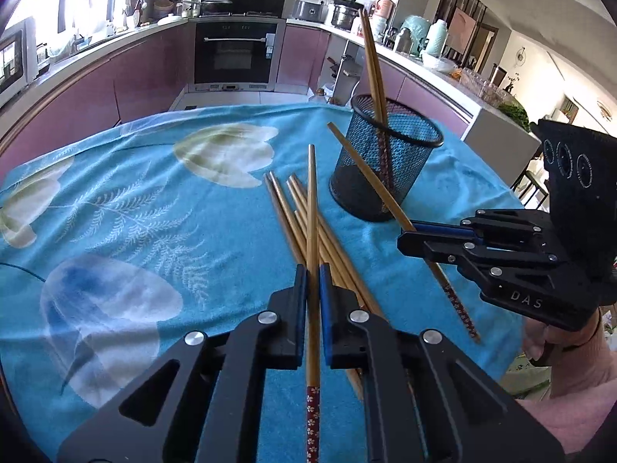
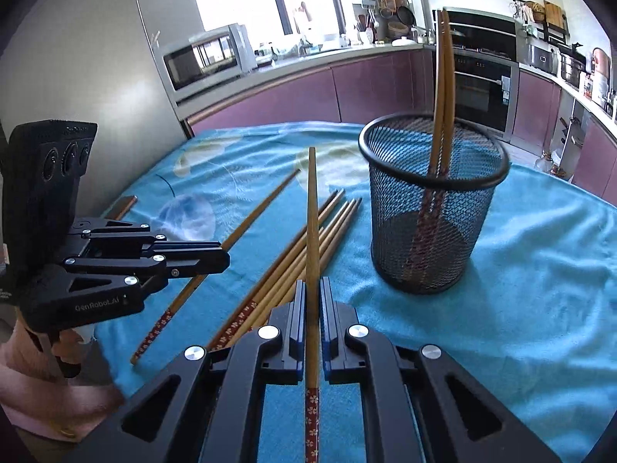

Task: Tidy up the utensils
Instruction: 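Raise the chopstick and drop it into the mesh cup with the right tool while the left tool does likewise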

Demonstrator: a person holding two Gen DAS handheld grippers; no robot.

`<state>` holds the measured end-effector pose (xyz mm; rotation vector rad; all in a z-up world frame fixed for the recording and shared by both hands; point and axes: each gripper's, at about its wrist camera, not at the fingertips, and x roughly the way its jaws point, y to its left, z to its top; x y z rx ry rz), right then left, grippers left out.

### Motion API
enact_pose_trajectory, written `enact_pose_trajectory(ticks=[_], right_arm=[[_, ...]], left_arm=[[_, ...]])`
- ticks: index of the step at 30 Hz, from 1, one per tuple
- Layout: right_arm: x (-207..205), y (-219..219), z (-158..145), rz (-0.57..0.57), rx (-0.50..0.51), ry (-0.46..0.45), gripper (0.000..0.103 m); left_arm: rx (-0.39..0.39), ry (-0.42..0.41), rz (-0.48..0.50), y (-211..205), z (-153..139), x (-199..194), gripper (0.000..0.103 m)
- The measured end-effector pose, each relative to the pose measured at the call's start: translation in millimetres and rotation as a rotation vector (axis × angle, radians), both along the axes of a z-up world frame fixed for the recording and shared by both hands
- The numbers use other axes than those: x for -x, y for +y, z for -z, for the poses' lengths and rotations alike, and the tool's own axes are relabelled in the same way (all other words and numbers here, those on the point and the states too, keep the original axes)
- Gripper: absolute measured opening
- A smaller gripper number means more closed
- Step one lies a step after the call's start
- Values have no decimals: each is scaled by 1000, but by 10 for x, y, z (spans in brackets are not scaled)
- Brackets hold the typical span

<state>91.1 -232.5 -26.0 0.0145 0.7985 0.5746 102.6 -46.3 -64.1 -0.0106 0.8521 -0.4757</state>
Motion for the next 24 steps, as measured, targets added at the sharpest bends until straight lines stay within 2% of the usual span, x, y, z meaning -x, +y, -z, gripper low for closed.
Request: enact_pose_trajectory(ticks=[14,24], right_arm=[[54,-391,-466,61,-100,-128,6],[-72,-588,-880,120,-128,-244,6]], left_arm=[[133,-156,39,42,-795,179,7],[215,-223,42,-66,-1207,-34,7]])
